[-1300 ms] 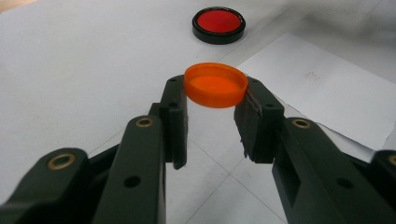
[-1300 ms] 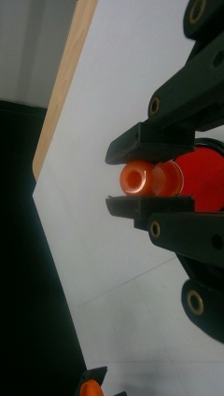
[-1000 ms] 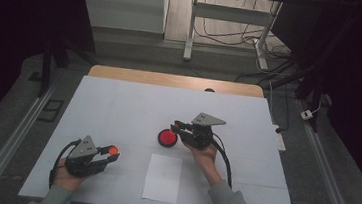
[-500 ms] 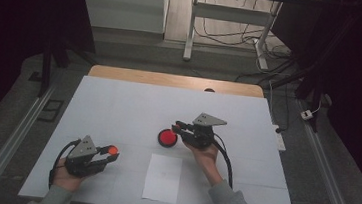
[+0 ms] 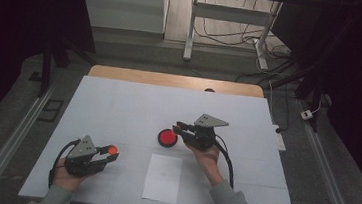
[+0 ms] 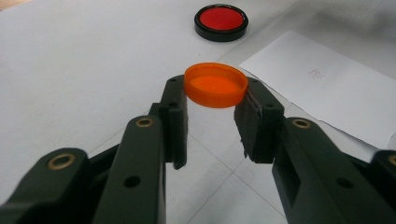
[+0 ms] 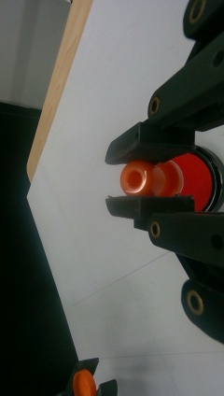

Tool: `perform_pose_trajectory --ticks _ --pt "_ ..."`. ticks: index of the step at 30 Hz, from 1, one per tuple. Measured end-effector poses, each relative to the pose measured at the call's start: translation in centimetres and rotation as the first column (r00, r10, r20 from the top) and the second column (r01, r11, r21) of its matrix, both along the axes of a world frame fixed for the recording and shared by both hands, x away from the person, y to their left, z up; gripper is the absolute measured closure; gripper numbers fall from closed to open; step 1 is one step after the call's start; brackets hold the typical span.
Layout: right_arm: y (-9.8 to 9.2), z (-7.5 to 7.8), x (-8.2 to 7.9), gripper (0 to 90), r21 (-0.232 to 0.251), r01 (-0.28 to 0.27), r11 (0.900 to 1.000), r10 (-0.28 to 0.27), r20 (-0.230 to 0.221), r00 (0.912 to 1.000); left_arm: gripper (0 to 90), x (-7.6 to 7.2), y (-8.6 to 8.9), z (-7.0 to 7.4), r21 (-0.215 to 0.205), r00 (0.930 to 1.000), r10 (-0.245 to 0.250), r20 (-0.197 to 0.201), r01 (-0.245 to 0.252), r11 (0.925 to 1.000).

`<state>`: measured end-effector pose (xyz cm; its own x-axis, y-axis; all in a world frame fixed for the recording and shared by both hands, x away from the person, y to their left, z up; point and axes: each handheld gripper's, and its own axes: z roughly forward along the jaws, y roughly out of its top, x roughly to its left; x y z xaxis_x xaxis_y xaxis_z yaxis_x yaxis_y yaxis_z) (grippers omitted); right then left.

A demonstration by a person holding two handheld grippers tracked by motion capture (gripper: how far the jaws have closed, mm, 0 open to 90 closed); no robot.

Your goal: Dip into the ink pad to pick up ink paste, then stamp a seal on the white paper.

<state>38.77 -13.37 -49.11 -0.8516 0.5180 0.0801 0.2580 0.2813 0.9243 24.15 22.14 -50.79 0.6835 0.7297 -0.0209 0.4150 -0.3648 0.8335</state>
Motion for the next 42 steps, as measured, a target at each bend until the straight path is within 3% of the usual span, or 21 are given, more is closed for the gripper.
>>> perform_pose_trajectory --ticks 16,42 --pt "-0.3 0.3 -0.4 72.9 0.003 -0.009 1.0 0.009 0.004 1.0 64.7 0.0 0.0 0.0 -0.001 1.0 0.001 0.0 -0.001 1.0" --pt "-1.7 0.9 -2.8 72.8 -0.012 -0.041 0.999 0.042 0.017 0.999 64.7 0.0 0.1 0.0 -0.004 1.0 0.004 0.0 -0.004 1.0"
